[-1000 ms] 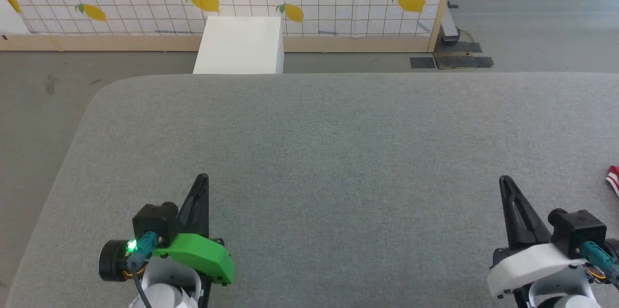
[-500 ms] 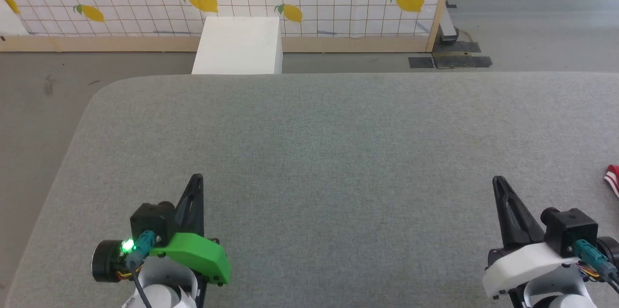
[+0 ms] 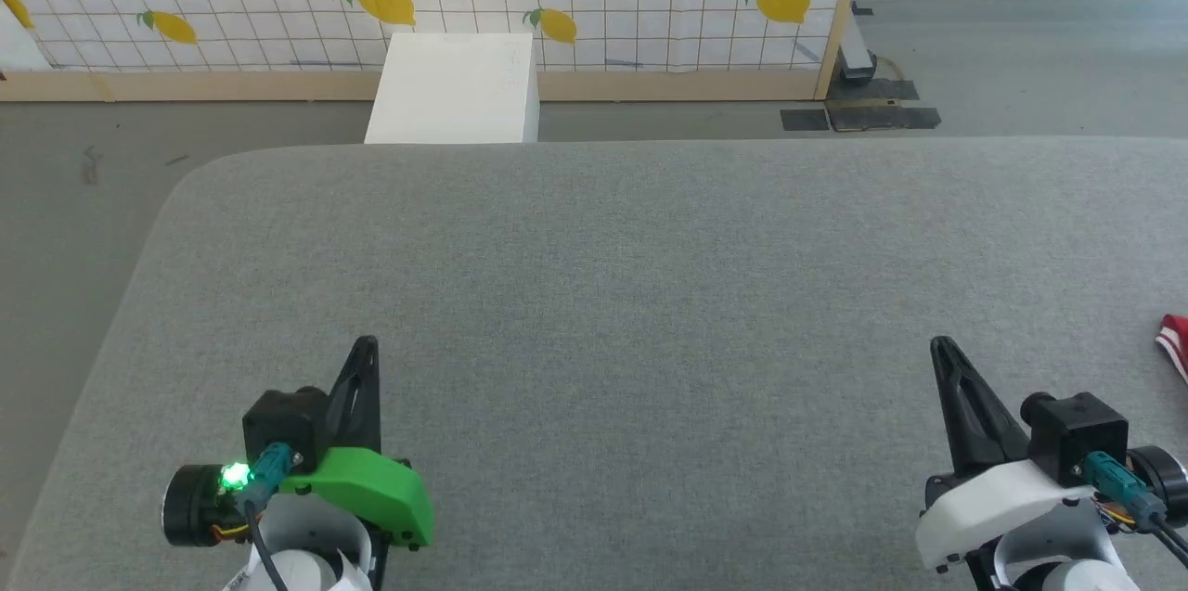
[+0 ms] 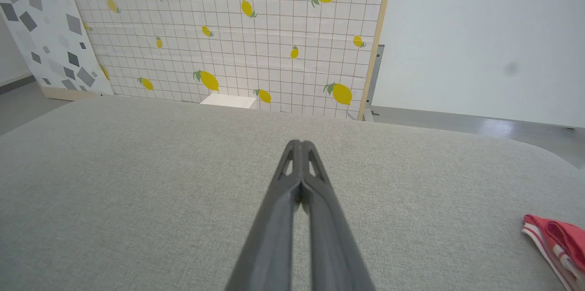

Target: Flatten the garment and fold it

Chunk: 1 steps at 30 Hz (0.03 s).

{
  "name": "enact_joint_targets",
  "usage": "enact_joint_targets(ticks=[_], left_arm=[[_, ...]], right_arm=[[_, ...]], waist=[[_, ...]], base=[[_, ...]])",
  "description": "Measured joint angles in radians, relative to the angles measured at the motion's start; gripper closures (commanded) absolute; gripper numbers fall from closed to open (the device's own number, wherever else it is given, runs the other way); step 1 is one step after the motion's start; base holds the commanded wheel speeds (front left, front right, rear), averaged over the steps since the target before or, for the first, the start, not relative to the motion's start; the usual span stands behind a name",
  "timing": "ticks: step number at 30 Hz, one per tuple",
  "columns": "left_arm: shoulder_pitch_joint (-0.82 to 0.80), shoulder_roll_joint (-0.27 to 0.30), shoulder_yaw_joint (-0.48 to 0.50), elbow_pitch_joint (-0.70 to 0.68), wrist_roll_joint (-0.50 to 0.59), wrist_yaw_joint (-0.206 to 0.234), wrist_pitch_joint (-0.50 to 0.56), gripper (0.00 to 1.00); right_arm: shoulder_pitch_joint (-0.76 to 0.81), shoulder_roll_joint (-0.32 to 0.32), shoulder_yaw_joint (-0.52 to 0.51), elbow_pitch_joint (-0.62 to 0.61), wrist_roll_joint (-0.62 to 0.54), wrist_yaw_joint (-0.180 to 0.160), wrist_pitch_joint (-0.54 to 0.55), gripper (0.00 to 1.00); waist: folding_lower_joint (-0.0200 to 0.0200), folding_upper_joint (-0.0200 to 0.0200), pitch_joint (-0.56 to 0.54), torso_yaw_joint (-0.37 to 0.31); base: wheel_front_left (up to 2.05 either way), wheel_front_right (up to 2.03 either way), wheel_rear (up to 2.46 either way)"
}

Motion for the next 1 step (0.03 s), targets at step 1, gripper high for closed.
enact_joint_targets(ticks=[1], left_arm=[[0.0, 0.0, 0.002, -0.003, 0.0, 0.0, 0.001, 1.0]], right_arm=[[0.0, 0.0, 0.001, 0.0, 0.0, 0.0, 0.003, 1.0]], waist=[[0.0, 0.0, 0.0, 0.0]], base=[[0.0, 0.0, 0.0]])
